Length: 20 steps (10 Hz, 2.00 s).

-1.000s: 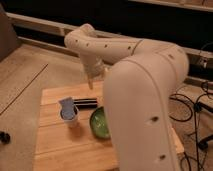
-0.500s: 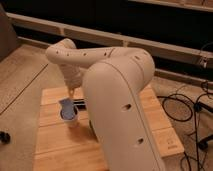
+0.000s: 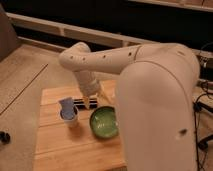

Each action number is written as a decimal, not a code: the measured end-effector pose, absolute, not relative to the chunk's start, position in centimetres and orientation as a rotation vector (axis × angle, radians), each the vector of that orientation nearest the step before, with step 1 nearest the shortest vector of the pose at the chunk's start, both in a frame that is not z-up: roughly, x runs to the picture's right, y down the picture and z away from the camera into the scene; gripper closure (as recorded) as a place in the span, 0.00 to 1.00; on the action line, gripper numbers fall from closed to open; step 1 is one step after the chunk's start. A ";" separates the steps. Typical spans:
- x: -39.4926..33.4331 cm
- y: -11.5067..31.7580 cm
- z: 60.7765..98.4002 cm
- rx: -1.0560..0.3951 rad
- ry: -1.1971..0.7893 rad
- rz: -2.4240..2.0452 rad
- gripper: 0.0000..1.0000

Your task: Move the arm in a circular motion

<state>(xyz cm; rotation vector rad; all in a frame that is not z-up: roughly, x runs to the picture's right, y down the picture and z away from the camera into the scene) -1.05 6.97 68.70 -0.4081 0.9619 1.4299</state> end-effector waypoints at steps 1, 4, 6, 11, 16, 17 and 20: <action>1.9 5.8 67.8 -0.358 1.000 1.482 0.35; 4.6 1.2 68.4 -0.286 1.038 1.511 0.35; 0.5 -1.0 71.9 -0.312 1.000 1.416 0.35; -14.9 2.0 78.4 -0.535 0.831 1.104 0.35; -17.2 5.0 76.1 -0.565 0.718 1.042 0.35; -15.2 4.6 74.7 -0.495 0.719 1.067 0.35; -7.6 4.1 68.9 -0.293 0.762 1.217 0.35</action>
